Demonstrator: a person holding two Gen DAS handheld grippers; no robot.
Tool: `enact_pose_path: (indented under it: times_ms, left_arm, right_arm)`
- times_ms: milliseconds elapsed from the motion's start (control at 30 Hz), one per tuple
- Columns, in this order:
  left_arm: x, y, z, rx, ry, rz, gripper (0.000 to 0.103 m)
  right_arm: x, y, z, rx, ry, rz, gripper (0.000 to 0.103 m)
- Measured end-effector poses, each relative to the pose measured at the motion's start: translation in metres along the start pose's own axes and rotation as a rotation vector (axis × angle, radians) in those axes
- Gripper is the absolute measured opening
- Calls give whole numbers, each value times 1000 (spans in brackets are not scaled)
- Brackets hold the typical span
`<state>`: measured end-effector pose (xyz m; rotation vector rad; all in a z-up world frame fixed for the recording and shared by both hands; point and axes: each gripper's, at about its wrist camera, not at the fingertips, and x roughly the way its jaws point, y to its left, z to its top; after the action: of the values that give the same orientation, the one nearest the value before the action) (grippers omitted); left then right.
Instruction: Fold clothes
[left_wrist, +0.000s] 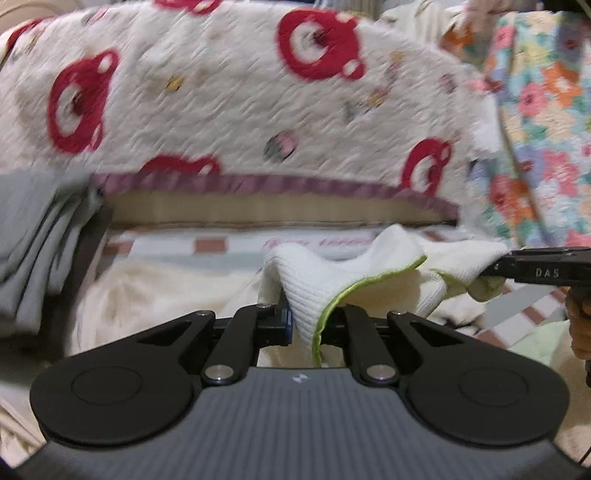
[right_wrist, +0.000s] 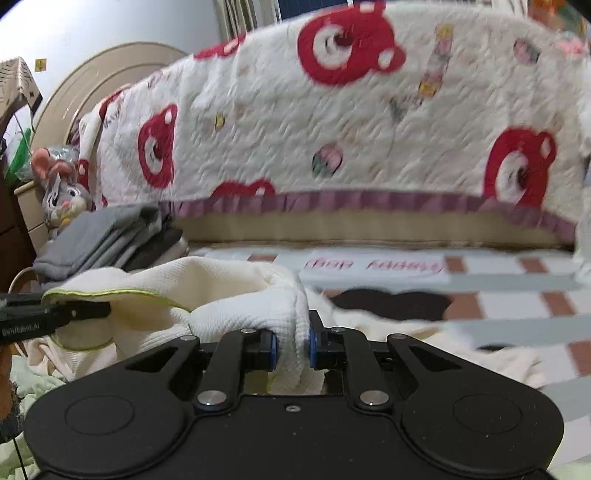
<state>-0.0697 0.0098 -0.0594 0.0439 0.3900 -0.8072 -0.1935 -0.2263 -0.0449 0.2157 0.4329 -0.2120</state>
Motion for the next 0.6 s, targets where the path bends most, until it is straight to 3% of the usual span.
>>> enact_pose_path:
  times_ms: [200, 300, 367, 433, 467, 533, 567, 600]
  left_arm:
    - [-31, -11, 46, -79, -100, -140, 5]
    - [-43, -13, 87, -62, -150, -190, 5]
    - [-43, -14, 113, 26, -204, -143, 5]
    - [-28, -12, 133, 100, -210, -61, 6]
    - [-19, -8, 141, 126, -199, -17, 10]
    - [15, 10, 141, 128, -112, 95, 21]
    - [30, 17, 132, 126, -63, 122, 34]
    - [43, 25, 118, 119, -18, 137, 36]
  right_arm:
    - [-69, -9, 35, 16, -85, 25, 16]
    - [-49, -17, 56, 3, -74, 45, 16]
    - [-33, -22, 70, -7, -66, 59, 16]
    - [-18, -27, 83, -17, -58, 72, 17]
    - [-10, -30, 90, -22, -54, 79, 23]
    - [5, -35, 104, -31, -46, 92, 29]
    - [12, -38, 111, -36, -42, 99, 40]
    - [39, -42, 102, -45, 2, 54, 47]
